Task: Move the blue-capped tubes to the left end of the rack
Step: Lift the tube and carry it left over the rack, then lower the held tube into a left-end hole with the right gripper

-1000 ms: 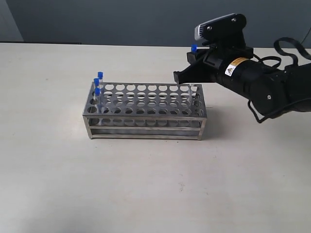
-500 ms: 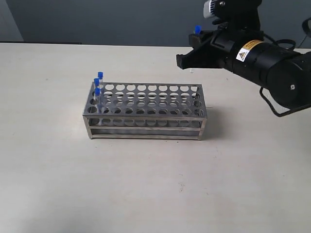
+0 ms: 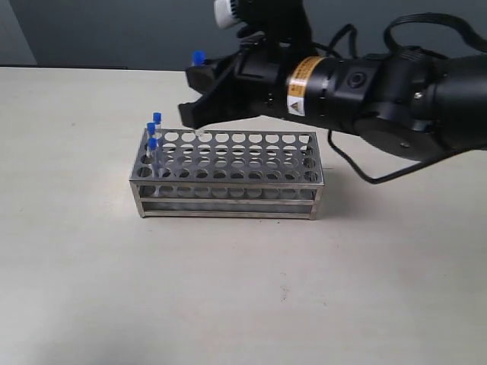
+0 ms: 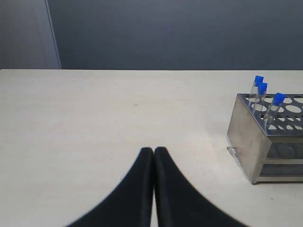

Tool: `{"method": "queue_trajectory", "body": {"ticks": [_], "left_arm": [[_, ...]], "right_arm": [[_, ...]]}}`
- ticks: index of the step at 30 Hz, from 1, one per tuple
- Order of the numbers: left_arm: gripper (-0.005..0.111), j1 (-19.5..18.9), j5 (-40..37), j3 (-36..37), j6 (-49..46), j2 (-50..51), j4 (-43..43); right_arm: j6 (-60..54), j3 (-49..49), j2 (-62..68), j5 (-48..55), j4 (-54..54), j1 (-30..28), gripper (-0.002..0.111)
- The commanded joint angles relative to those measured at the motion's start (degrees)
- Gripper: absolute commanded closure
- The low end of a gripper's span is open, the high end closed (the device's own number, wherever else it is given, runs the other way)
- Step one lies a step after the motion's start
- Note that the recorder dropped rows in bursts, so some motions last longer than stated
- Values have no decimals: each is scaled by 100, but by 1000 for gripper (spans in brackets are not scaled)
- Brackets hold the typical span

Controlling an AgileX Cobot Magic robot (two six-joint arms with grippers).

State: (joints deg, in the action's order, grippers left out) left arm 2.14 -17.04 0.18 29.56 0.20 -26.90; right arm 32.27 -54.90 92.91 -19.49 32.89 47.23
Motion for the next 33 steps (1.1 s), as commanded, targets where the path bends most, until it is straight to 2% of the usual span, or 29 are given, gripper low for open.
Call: {"method": "queue_trajectory", "body": {"ticks": [1,8,33], "left_arm": [[106,36,28,-18,3,-20,2],[106,36,28,-18,3,-20,2],[106,36,30,-18,3,-20,2]], "right_arm": [[587,-525,424,-34,631,350,109],[864,-1071,1001,-34,1057,762,109],[347,-1575,1702,224,1192,743,109]]}}
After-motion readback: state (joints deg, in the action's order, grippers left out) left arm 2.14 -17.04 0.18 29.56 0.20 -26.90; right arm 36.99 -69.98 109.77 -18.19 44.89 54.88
